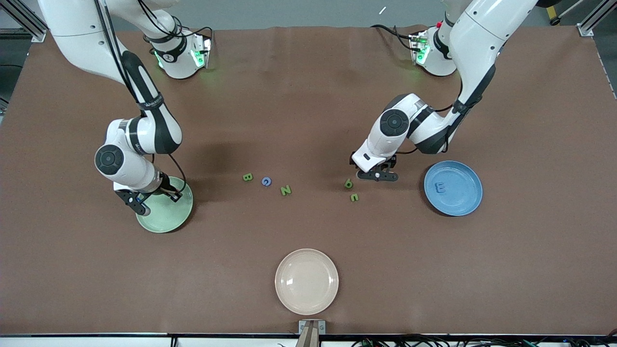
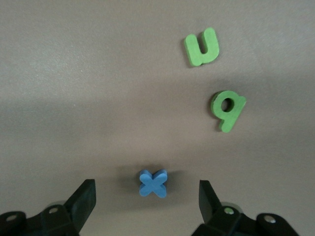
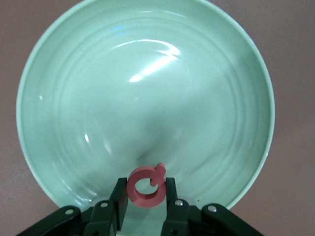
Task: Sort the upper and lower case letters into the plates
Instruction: 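Grasp the x with the left gripper while the right gripper releases q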
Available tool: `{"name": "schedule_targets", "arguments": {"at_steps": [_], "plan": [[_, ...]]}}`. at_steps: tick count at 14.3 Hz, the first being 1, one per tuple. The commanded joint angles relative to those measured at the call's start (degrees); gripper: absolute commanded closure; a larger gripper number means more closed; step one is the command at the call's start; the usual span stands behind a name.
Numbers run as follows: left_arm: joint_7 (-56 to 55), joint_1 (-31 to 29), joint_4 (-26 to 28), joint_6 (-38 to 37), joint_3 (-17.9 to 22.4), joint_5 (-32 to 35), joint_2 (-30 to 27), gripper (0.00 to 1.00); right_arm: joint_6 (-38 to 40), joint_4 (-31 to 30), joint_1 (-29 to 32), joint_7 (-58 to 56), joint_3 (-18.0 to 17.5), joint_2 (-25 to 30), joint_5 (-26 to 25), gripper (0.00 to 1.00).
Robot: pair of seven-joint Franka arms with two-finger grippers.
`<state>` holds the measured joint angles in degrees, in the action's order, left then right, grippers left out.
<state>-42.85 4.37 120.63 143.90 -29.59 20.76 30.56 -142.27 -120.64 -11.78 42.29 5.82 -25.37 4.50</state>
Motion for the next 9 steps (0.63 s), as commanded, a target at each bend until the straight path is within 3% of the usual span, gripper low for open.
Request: {"name": "schedule_targets", "arguments": {"at_steps": [1,2,6,9], "plan": [[-2.94,0.37,-0.75,0.15,0.06,2.7,0.91,0.28,-0.73,-0.65,0.79,-0.54,-0.54,0.14,0.33,0.19],[-3.03,0.29,-0.84,0.24,0.06,3.06,1.34,0.33,-0.64,-0.57,0.79,-0.54,-0.54,0.14,0.33,0.0],[-3.29,0.46,-1.01,0.24,0.06,3.15,1.7,0.44,5.31,2.67,0.0,1.73,-0.72,0.84,0.33,0.0],[-4.78,0.46,-1.1,0.24,0.06,3.15,2.13,0.55,7.54,4.88,-4.29,11.99,-1.86,0.76,0.42,0.0]]}}
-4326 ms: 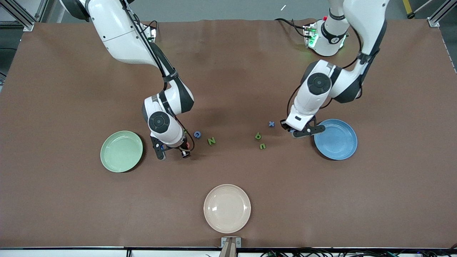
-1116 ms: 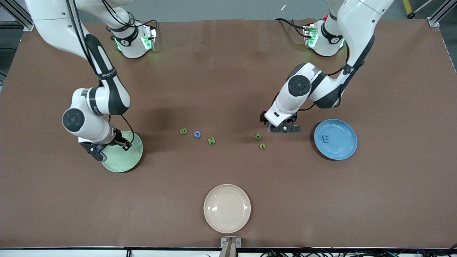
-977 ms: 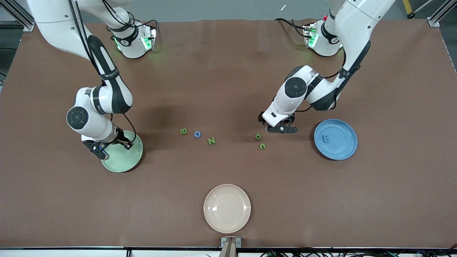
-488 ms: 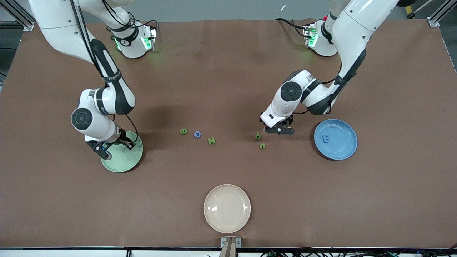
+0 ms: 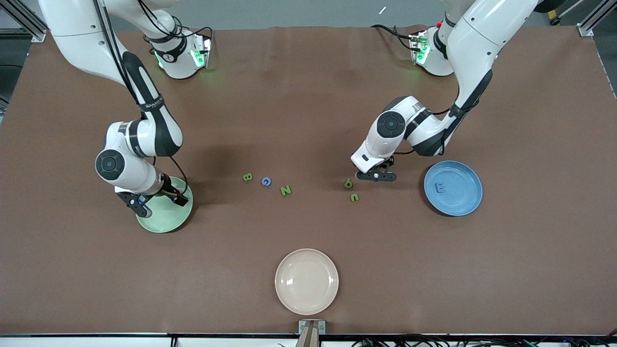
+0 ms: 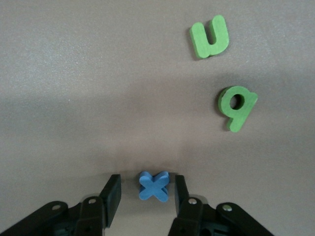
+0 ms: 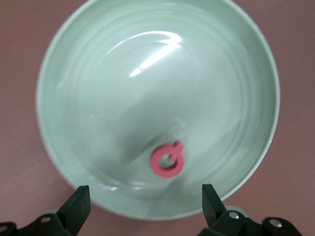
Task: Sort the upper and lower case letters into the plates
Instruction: 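Grasp the x with the left gripper while the right gripper releases q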
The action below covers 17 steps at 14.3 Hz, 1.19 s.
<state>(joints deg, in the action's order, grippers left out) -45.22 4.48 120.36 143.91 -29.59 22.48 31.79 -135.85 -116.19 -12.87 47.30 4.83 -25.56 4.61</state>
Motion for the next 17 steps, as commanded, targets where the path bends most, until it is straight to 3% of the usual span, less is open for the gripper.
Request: {"name": "schedule_targets", "arguments": {"at_steps": [1,5,9,13,17], "plan": [[-2.68,0.44,-0.83,0.24,0.06,1.43,1.0,0.59,0.76,0.44,-4.96,10.93,-1.48,0.77,0.75,0.0],[-2.77,0.88,-0.83,0.24,0.15,1.43,1.17,0.7,-0.73,0.18,-12.6,22.9,-1.66,0.69,1.63,0.0],[-6.46,0.44,-0.92,-0.03,0.15,1.43,0.39,0.88,-4.07,-0.17,-19.38,30.03,-1.57,-1.16,1.55,0.0],[-5.94,-2.62,-0.66,-0.47,-0.03,1.78,-4.44,0.9,-9.78,-3.16,-19.82,30.13,-1.57,-2.39,1.46,0.03],[-1.12,-9.65,1.27,-0.56,-0.12,1.87,-9.36,0.91,-10.05,-3.43,-20.18,30.04,-1.57,-3.27,1.46,0.17]]}}
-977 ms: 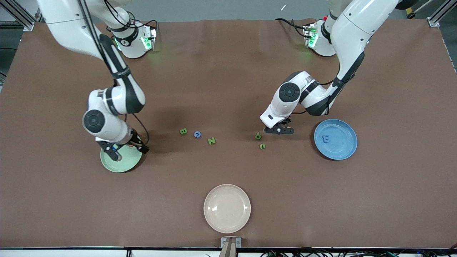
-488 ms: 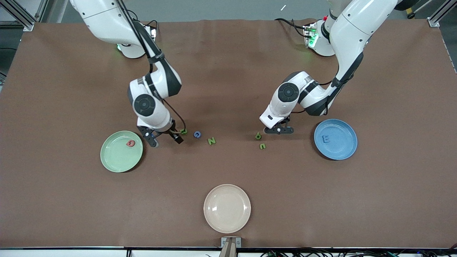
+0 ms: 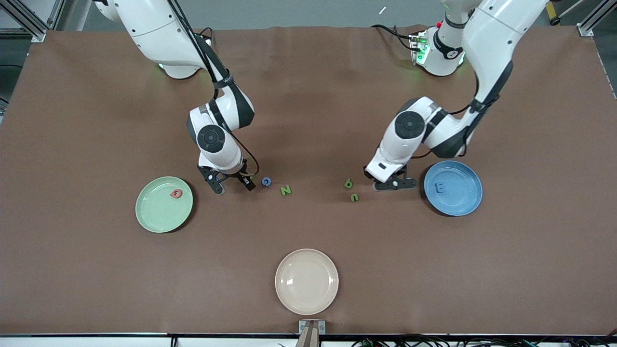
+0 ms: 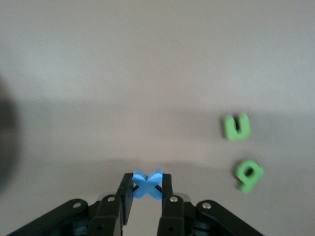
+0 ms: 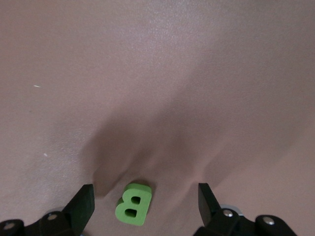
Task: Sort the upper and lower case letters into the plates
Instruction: 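Place the x on the blue plate while the right gripper places B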
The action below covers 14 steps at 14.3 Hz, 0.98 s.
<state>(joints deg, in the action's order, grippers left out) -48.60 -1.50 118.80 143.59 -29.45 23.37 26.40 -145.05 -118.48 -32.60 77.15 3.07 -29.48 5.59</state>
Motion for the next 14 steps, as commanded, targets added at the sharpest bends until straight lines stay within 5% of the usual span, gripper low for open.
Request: {"name": "schedule_targets", "arguments": {"at_steps": [1,10,14], "plan": [[5.33,-6.21,3.88,-0.24,-0.35,1.07,-5.04,0.91,-0.85,-1.14,-0.45,0.2,0.18,0.56,0.39,0.22],[24.42,-21.43,12.77,0.46,-0.61,1.16,-9.79,0.91,0.2,-1.14,-0.45,0.9,0.18,0.38,0.39,1.0],[26.37,-22.67,14.0,0.72,-0.53,1.16,-8.65,0.9,4.94,1.93,3.4,-4.87,0.53,1.79,0.04,1.0]]}}
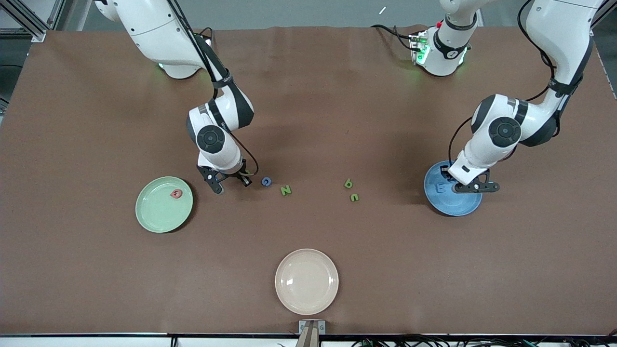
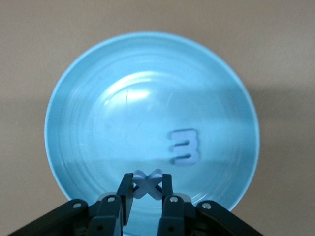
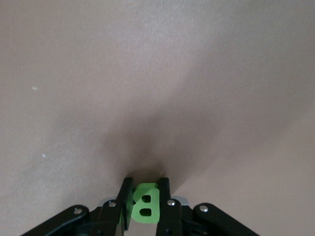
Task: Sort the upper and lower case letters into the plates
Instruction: 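Place the x on the blue plate while the right gripper places B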
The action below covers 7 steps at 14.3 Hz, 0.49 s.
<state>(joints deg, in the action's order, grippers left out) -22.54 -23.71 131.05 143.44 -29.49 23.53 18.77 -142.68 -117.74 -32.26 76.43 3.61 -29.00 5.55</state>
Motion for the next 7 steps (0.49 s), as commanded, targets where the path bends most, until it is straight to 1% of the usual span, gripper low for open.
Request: {"name": "schedule_targets", "arguments": {"at_steps": [1,4,7], "plan": [[0.39,-0.46,2.02,0.88,-0.48,0.99,-0.85,0.9,4.33,1.89,4.82,-7.4,-0.01,2.18,0.07,1.0],[0.31,-0.46,2.19,0.88,-0.48,0.99,0.12,0.9,9.95,3.13,13.07,-21.89,-0.1,5.17,0.25,1.0],[0.39,-0.46,2.2,0.88,-0.48,0.99,1.61,0.89,10.68,3.92,21.16,-36.3,-0.01,5.1,0.25,1.0]]}}
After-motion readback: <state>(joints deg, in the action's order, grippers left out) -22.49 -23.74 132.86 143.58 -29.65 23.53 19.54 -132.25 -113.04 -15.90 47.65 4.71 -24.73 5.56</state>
